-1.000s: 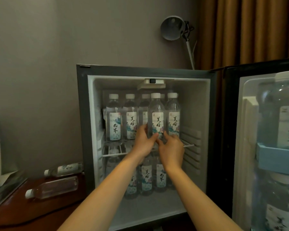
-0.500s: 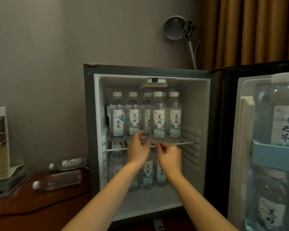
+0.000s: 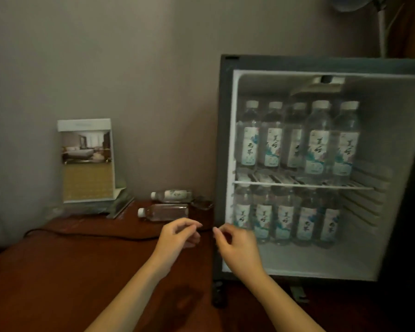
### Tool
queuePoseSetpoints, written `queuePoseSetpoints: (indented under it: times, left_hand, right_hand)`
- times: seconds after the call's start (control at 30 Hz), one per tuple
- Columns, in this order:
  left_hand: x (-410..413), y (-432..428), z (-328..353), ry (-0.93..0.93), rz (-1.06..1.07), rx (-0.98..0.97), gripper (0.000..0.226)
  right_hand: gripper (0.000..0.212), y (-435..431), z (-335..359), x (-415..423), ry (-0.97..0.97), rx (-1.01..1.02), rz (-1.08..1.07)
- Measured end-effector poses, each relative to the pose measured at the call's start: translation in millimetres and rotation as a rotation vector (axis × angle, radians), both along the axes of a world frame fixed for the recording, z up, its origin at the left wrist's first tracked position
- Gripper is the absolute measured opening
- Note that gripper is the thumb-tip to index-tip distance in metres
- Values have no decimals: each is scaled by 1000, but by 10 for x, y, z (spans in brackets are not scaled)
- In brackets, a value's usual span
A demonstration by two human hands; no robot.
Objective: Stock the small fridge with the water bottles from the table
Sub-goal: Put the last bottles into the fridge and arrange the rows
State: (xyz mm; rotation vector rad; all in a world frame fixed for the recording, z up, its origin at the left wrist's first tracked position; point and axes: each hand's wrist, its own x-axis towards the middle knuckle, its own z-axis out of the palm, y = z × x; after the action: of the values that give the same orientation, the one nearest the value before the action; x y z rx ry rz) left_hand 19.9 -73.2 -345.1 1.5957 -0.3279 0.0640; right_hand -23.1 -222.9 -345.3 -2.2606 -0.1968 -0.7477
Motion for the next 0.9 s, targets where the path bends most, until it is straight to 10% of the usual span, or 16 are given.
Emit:
queuePoseSetpoints:
  times: [0.63,0.9]
  left_hand:
    - [1284,871,-804,245,354,-188,18]
    - [1385,962,-869,244,305,-303,21]
  right_hand:
    - [23,1079,-485,1631,309,-119,-82]
    - [75,1192,-572,2613,444,-432,-167]
